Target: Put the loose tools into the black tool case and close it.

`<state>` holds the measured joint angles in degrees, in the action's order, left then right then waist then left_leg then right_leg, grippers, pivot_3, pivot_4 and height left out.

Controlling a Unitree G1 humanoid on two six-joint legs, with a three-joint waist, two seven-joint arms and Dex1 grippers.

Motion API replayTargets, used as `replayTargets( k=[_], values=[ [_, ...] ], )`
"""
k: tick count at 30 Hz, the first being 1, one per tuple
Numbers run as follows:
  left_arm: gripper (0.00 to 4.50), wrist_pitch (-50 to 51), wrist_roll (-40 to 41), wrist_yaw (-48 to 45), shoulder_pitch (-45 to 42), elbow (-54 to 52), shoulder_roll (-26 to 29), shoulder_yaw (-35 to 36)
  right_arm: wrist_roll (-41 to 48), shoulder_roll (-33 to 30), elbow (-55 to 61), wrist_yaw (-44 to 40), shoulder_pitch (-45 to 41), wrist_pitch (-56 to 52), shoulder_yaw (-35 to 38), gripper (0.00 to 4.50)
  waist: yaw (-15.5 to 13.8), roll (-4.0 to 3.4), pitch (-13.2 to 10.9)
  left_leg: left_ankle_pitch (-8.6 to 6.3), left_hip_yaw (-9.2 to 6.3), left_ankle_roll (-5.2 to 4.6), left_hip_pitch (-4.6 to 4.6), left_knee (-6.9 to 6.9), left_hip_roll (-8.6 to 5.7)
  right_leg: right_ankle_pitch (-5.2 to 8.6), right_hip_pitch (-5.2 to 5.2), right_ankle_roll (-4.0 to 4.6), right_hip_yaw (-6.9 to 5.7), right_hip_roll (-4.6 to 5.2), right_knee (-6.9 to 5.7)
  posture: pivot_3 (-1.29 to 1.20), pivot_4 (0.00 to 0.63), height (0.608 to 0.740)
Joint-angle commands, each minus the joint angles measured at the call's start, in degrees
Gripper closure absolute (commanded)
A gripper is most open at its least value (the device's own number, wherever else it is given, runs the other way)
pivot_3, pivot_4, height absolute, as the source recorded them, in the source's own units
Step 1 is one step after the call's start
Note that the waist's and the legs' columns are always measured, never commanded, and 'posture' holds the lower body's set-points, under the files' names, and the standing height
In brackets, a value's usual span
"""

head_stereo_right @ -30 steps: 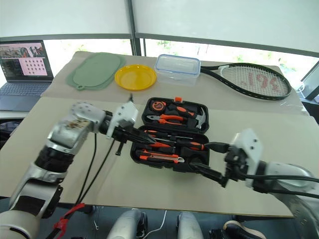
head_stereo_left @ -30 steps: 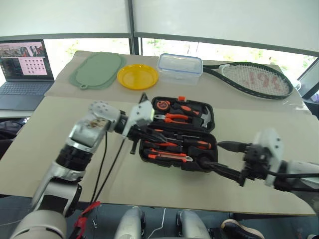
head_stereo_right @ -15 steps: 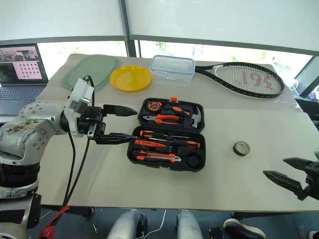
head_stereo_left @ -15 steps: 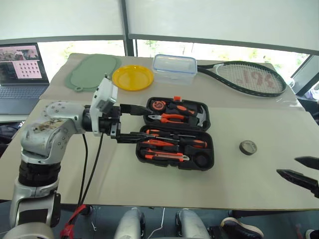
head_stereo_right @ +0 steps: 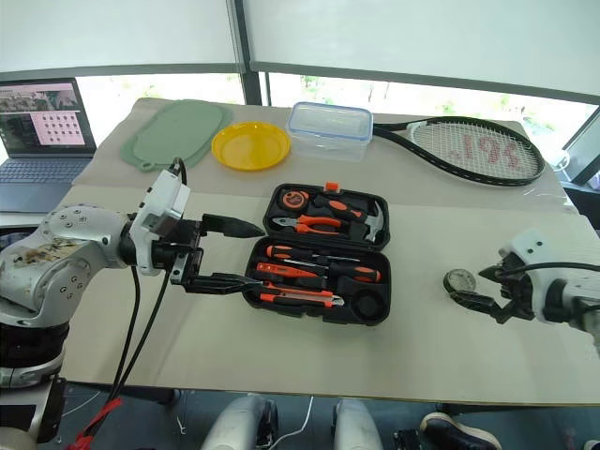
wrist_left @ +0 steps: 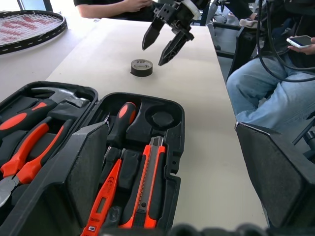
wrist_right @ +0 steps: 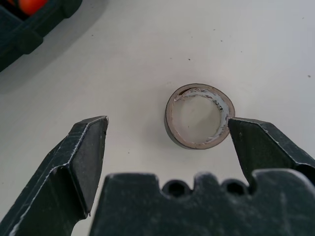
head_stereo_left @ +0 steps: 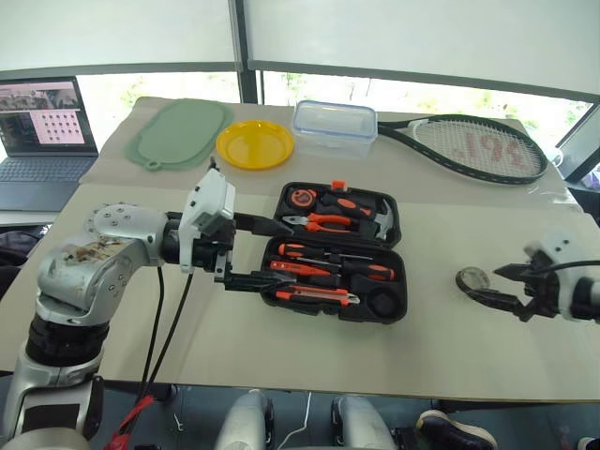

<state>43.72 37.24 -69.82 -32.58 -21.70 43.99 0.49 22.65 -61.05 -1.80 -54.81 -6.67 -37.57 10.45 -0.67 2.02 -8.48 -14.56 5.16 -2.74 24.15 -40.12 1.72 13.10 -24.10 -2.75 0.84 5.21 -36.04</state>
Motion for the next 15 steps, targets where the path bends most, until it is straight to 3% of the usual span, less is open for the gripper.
replayTargets(
  k=[1,7,15],
  values=[
    [0.1,-0.19,1.22,0.64,-0.86,-1.1,1.01,0.65,-1.9,0.83,-1.86,-0.32,-1.65,2.22,-1.26,0.0,-0.02,-0.01,0.0,0.0,0.0,0.0,0.0,0.01,0.0,0.0,-0.01,0.0,-0.01,-0.01,0.0,0.0,0.15,0.738],
    [0.1,-1.47,0.38,1.45,-0.75,-1.02,1.13,-0.26,-4.29,3.28,-4.63,-0.2,-3.84,3.9,-4.56,0.0,0.1,-0.01,0.0,0.0,0.01,0.0,-0.01,0.0,0.02,0.0,-0.01,0.0,0.0,-0.01,-0.02,0.0,0.15,0.738],
    [0.0,-2.8,-0.21,2.13,-1.42,-0.55,0.9,-1.42,-7.4,6.44,-8.05,1.12,-6.55,7.05,-5.95,2.37,0.13,-0.01,0.0,0.01,0.03,0.01,-0.03,-0.01,0.01,-0.01,0.02,0.0,0.0,-0.01,-0.02,0.0,0.15,0.738]
  ],
)
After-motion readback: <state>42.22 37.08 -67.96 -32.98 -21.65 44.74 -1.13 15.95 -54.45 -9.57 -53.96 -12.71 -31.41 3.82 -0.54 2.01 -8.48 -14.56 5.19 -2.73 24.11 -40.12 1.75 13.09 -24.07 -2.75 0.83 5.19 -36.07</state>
